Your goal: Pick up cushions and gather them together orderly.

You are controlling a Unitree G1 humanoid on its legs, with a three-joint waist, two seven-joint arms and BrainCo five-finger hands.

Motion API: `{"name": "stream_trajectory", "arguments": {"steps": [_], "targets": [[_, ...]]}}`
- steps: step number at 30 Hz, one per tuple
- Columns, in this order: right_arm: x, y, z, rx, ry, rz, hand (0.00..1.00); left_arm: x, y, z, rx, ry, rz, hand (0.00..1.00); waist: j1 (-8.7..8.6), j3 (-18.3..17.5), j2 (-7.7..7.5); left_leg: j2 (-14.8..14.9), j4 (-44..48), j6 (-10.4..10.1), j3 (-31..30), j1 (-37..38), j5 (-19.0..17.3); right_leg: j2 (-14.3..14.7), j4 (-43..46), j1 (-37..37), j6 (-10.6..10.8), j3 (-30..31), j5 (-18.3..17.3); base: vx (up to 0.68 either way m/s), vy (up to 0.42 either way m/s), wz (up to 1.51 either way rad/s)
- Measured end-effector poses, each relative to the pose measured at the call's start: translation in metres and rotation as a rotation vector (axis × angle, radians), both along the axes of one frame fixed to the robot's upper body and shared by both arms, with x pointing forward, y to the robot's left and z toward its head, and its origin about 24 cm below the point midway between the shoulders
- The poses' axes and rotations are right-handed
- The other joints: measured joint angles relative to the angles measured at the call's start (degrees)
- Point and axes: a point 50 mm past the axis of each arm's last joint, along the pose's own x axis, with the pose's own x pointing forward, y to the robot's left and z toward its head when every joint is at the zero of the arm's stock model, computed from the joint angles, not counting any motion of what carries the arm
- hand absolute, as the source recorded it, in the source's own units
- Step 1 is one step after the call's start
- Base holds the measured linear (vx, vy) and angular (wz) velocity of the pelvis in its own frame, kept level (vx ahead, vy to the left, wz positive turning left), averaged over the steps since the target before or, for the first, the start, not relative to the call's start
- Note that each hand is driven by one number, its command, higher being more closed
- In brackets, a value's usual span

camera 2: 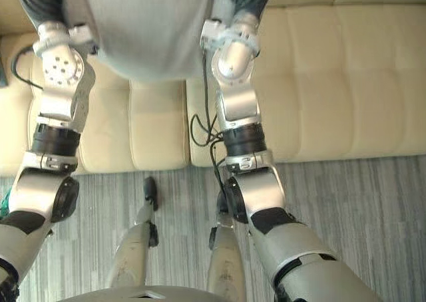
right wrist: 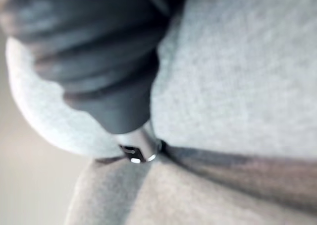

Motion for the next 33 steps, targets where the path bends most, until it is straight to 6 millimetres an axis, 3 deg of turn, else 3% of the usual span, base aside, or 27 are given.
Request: {"name": "stream_trajectory", "arguments": {"steps": [3,6,10,11,12,17,19,25,29,33], "targets": [[0.003,-0.004,0.009,0.034,0.003,0.001,1.0,0.001,-0.003,0.011,-0.013,-0.012,-0.015,1.0,-0.04,1.2,0.05,-0.01,0.0,-2.12,-2.14,-2.77,2.09,-0.3,2.53,-3.2,-0.39,-1.03,-0.98,-0.01,-0.043,0.17],[0.006,-0.006,0.011,0.05,0.016,0.006,1.0,0.002,-0.005,0.016,-0.014,-0.016,-0.026,1.0,0.07,3.63,0.15,0.11,0.0,-2.79,-3.12,-4.25,3.42,-0.43,6.49,-5.81,-0.92,-1.53,-2.93,-0.01,-0.063,0.17],[0.008,-0.007,0.011,0.054,0.036,0.01,1.0,0.004,-0.006,0.014,-0.02,-0.002,-0.039,1.0,0.03,5.52,0.42,0.36,-0.03,-2.43,-3.37,-7.71,1.48,-0.54,11.44,-11.12,-0.83,-1.73,-4.54,-0.02,-0.047,0.08],[0.007,-0.009,0.011,0.055,0.033,0.007,0.0,0.005,-0.007,0.013,-0.02,0.006,-0.047,1.0,0.02,6.87,0.45,0.19,-0.03,-2.39,-3.35,-7.94,1.52,-0.74,11.9,-11.6,-0.73,-1.64,-4.67,0.0,-0.02,0.06],[0.006,-0.01,0.012,0.055,0.028,0.005,0.0,0.005,-0.008,0.012,-0.022,0.006,-0.052,0.0,0.03,7.51,0.43,0.1,-0.03,-2.37,-3.32,-7.97,1.54,-0.84,12.1,-11.77,-0.71,-1.55,-4.74,0.01,-0.028,0.06],[-0.007,-0.019,0.026,0.072,-0.057,-0.008,0.0,0.002,0.0,0.018,-0.064,-0.03,-0.047,0.0,0.21,7.87,0.42,-0.02,-0.06,-1.65,-2.93,-9.96,2.17,-1.14,14.42,-14.93,-0.89,-1.04,-5.87,0.03,-0.058,0.01],[-0.007,-0.02,0.026,0.078,-0.057,-0.009,0.0,0.001,0.003,0.019,-0.073,-0.033,-0.04,0.0,0.11,7.87,0.42,0.3,-0.38,-2.28,-2.81,-10.51,1.48,-0.88,14.42,-15.49,-0.88,-1.03,-5.92,0.02,-0.072,-0.05],[-0.007,-0.031,0.027,0.106,-0.056,-0.007,0.0,0.0,0.003,0.032,-0.077,-0.051,-0.037,0.0,-0.15,7.91,0.35,0.19,0.0,-0.99,-2.06,-10.69,2.83,-0.95,13.87,-15.34,-0.88,-1.1,-5.92,0.04,-0.062,0.0],[-0.002,-0.028,0.044,0.107,-0.047,0.024,0.0,-0.001,0.013,0.04,-0.059,-0.052,-0.006,0.0,-0.69,7.91,0.35,0.27,0.02,-0.98,-2.03,-10.5,3.31,-0.89,13.86,-15.08,-0.88,-1.23,-5.91,0.02,-0.07,0.02],[0.004,-0.029,0.056,0.139,-0.018,0.076,0.0,0.007,0.008,0.036,-0.07,0.001,-0.065,0.0,-1.06,7.91,0.35,0.42,0.01,-1.3,-2.3,-9.15,3.98,-0.83,14.16,-13.41,-1.01,-1.82,-5.93,-0.02,-0.068,0.05]]}}
